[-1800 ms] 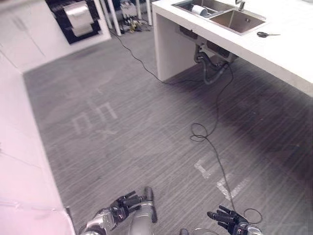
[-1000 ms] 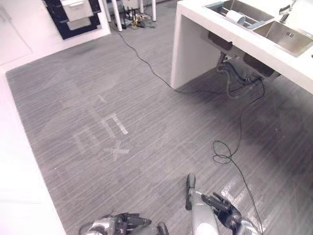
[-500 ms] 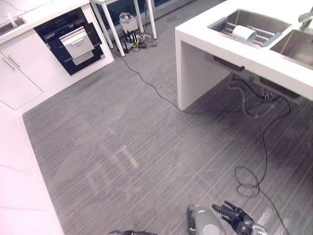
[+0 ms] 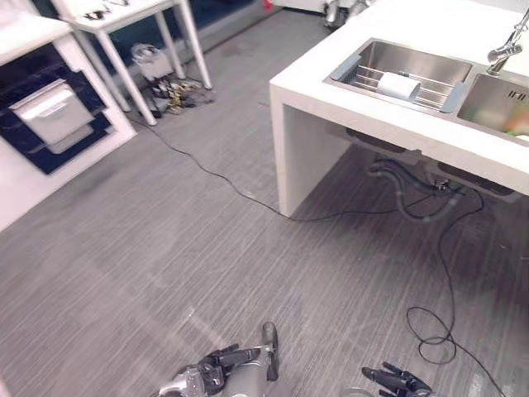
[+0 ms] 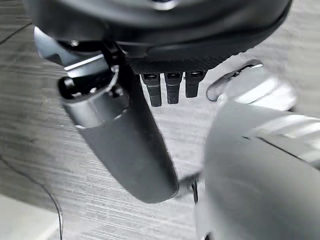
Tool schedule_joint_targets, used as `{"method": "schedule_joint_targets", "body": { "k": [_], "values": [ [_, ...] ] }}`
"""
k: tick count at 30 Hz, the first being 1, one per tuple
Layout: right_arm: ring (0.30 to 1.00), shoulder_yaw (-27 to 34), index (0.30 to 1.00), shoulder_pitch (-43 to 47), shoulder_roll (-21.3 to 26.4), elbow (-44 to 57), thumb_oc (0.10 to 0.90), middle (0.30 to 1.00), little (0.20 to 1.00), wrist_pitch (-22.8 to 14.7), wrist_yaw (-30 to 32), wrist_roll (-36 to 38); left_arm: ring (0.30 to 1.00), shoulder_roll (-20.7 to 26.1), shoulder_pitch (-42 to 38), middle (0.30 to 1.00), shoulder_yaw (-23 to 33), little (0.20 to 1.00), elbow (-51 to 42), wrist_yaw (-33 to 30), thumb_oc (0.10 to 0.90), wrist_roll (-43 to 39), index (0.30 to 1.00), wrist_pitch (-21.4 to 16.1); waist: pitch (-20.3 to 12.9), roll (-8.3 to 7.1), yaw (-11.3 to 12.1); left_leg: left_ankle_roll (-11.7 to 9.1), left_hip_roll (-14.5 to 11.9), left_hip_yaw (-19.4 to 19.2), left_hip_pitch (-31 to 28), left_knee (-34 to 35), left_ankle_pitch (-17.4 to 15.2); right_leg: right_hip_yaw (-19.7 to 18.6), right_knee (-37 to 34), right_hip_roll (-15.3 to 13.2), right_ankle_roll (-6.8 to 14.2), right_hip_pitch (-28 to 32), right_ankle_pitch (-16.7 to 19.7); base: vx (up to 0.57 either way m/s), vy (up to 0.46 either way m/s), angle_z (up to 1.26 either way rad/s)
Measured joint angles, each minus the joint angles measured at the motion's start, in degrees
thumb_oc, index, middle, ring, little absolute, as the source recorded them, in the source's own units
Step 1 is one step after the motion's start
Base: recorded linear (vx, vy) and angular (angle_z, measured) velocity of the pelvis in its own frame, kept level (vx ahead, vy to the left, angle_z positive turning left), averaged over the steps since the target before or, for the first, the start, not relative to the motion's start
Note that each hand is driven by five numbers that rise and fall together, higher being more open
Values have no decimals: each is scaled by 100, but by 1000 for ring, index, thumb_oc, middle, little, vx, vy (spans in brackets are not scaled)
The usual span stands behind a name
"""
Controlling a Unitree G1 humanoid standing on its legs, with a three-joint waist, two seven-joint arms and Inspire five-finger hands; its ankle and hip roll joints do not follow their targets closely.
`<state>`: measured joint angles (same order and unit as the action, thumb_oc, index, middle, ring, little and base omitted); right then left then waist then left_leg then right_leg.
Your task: Place the dishes in the dishwasher.
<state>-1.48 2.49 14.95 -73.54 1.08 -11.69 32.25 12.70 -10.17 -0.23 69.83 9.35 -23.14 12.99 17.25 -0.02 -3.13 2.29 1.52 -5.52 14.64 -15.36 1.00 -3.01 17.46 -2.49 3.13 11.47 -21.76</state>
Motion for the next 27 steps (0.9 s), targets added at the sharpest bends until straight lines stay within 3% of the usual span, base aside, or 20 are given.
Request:
{"method": "schedule_joint_targets", "body": {
  "k": [1,2,3,4,5,6,7,8,9,10,11,12,14,17,19,21,22,23,24,27],
  "values": [
    [900,0,900,25,-119,-84,800,900,900,9,-5,-14,900,-1,-10,900,-29,900,34,-7,800,130,900,16,-68,-130,5,213,161,-76,-91,-109,-145,247,-226,288,-219,10,125,417,267,-27],
    [900,18,900,15,-119,-114,800,900,900,-55,8,-28,900,-32,-77,900,-77,900,110,-6,800,150,900,76,-61,-33,-156,411,224,-138,-77,-374,-385,543,-208,275,-348,78,268,258,193,-29],
    [900,-27,900,143,-133,-82,800,900,900,-86,52,-30,900,-2,-181,900,-222,900,272,3,800,171,900,99,-48,87,-297,561,216,-197,-188,-357,-502,541,1317,201,-48,-696,464,297,194,-24],
    [900,-6,900,149,-190,5,800,900,900,-148,28,25,900,57,-200,900,-245,900,387,5,800,175,900,167,-48,69,-390,687,217,-222,-316,-383,-609,541,2652,123,179,-1256,803,249,88,-64],
    [900,4,900,143,-275,203,800,900,900,-265,49,24,900,155,-127,900,-406,900,331,-8,800,174,900,165,-80,-94,-441,628,252,-447,-524,-388,-766,557,3784,-50,442,-1861,911,230,19,-66],
    [900,-26,900,237,-284,232,800,900,900,-332,52,-51,900,183,-78,900,-424,900,252,-17,800,162,900,160,-64,-81,-460,586,226,-477,-545,-542,-988,719,3861,-50,426,-2181,982,240,-154,-115],
    [900,-25,900,348,-199,407,800,900,900,-328,62,-61,900,148,22,900,-475,900,127,-34,800,137,900,154,-41,111,-386,509,49,-815,-637,-328,-1039,1369,3397,-122,45,-2739,873,234,-179,-112],
    [900,-53,900,400,-191,443,800,900,900,-348,106,-57,900,127,-20,900,-467,900,163,-26,800,172,900,189,8,-11,-386,-283,17,-881,-702,-444,-1225,1667,2103,-222,-142,-2857,934,246,-193,-84],
    [900,-2,900,422,-253,398,800,900,900,-355,122,-56,900,209,-85,900,-424,900,166,36,800,164,900,241,-6,-54,-480,152,-40,-567,-464,-1313,-1439,1634,1147,-469,-18,-2908,1002,283,-166,-33],
    [900,47,900,329,-105,412,800,900,900,-337,115,-26,900,216,-107,900,-474,900,165,38,800,222,900,246,-40,124,-468,-82,-310,0,-530,-1382,-1846,1624,593,-541,226,-3062,1155,197,-143,-37],
    [900,159,900,347,-98,383,800,900,900,-334,149,31,900,215,-138,900,-537,900,178,-10,800,412,900,234,44,92,-398,183,-152,-95,-695,-1397,-1969,1616,123,-798,292,-3138,1315,228,-184,-64],
    [900,199,900,343,-55,417,800,900,900,-394,148,48,900,232,-47,900,-508,900,233,-8,800,428,900,210,37,22,-457,278,-62,-265,-802,-1380,-1976,1662,-283,-1052,261,-3207,1514,223,-187,-61],
    [900,405,900,276,-48,596,800,900,900,-451,12,40,900,227,-32,900,-550,900,287,0,800,568,900,182,48,-43,-588,228,131,-521,-1164,-1214,-2037,1530,34,-1409,191,-3564,1986,384,-345,-43],
    [900,457,900,243,-71,592,800,900,900,-427,-31,-10,900,71,38,900,-637,900,352,-3,800,568,900,199,7,62,-626,226,176,-519,-1749,-640,-2037,1539,355,-1149,56,-3479,2131,339,-397,-31],
    [900,426,900,250,-81,546,800,900,900,-348,-33,-12,900,-73,162,900,-599,900,362,-48,800,534,900,255,-20,318,-691,214,31,-439,-2393,169,-2030,1704,521,-356,-291,-3233,1968,438,-414,-17],
    [900,344,900,213,-152,460,800,900,900,-319,-45,-15,900,-72,323,900,-483,900,401,-53,800,397,900,296,-76,283,-800,-38,-23,-453,-2672,221,-2020,1784,180,8,-602,-2825,2072,257,-221,20],
    [900,283,900,176,-78,353,800,900,900,-317,-47,-53,900,-177,418,900,-432,900,406,-103,800,284,900,281,-87,343,-755,-221,-30,-527,-2853,93,-1977,1799,69,60,-838,-2513,2158,217,-215,8],
    [900,260,900,174,14,296,800,900,900,-331,7,-61,900,-271,480,900,-392,900,377,-122,800,121,900,240,-99,365,-708,-670,-36,-618,-2839,-274,-1657,1734,64,36,-942,-2289,2035,238,-262,-15],
    [900,151,900,168,100,298,800,900,900,-323,-2,-75,900,-330,520,900,-333,900,383,-118,800,10,900,211,-131,361,-646,-809,-24,-666,-2866,-446,-1324,1726,33,19,-959,-2148,1988,200,-257,-24],
    [900,117,900,215,170,332,800,900,900,-352,-41,-59,900,-336,520,900,-107,900,383,-174,800,-139,900,74,-207,332,-556,-819,-271,-651,-1957,-2425,-575,1602,-325,101,-991,-1695,1772,175,-207,-24]
  ]
}}
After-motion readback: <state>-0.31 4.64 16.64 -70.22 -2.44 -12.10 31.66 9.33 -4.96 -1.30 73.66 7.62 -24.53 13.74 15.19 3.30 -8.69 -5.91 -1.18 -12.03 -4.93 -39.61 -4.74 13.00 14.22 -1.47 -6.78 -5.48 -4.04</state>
